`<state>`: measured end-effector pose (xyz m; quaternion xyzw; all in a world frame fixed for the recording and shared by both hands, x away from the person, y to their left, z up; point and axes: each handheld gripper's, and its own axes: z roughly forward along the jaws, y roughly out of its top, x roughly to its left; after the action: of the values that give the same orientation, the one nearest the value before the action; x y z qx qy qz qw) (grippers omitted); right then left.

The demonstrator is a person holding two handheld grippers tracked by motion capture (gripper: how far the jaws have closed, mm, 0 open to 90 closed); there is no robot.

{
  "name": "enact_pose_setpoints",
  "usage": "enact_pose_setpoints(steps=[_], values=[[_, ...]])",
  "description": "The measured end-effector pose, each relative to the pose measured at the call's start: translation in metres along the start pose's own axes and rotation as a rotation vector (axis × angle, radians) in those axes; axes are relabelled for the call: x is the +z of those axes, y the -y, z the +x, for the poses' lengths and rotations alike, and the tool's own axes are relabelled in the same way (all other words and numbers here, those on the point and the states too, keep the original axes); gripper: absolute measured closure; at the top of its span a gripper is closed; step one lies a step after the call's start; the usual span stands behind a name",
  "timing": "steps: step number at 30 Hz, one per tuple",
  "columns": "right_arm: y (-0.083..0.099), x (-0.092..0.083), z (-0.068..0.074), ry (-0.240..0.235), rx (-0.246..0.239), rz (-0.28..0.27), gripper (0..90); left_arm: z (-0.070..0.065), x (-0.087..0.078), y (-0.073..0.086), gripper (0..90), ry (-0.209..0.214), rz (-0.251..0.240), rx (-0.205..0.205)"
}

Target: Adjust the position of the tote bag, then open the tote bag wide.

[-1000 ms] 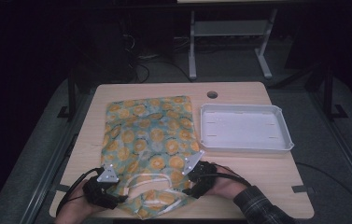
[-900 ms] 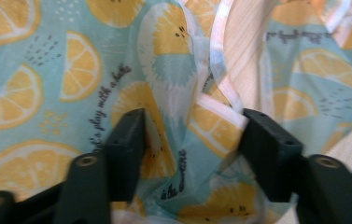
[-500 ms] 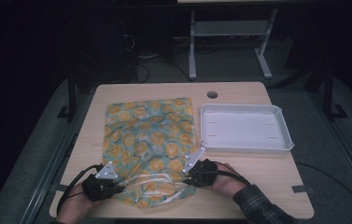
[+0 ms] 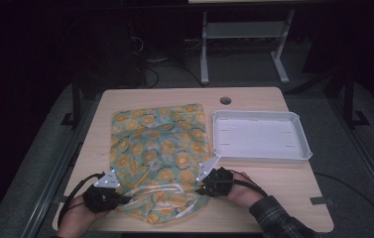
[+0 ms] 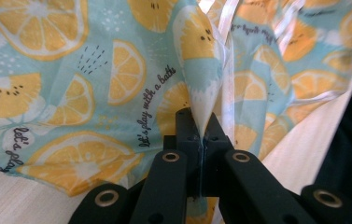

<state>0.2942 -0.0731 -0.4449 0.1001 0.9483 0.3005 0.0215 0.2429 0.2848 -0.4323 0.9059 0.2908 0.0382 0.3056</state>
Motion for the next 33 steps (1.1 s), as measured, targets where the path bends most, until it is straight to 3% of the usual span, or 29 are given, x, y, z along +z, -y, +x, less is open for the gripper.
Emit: enact_pose_setpoints(steps=[7, 17, 22, 33], values=[[-0.002, -0.013, 0.003, 0.004, 0.003, -0.029, 88.2, -0.005, -0.010, -0.004, 89.1, 0.032, -0.045, -0.006], [-0.001, -0.032, 0.009, 0.000, -0.013, -0.075, 88.1, -0.023, -0.024, -0.007, 89.1, 0.074, -0.067, 0.013], [0.002, -0.038, 0.014, -0.006, -0.022, -0.087, 88.1, -0.030, -0.031, -0.006, 89.1, 0.074, -0.077, 0.030], [-0.005, -0.053, 0.009, 0.007, -0.038, -0.140, 88.1, -0.022, -0.048, -0.017, 89.0, 0.054, -0.125, 0.049]])
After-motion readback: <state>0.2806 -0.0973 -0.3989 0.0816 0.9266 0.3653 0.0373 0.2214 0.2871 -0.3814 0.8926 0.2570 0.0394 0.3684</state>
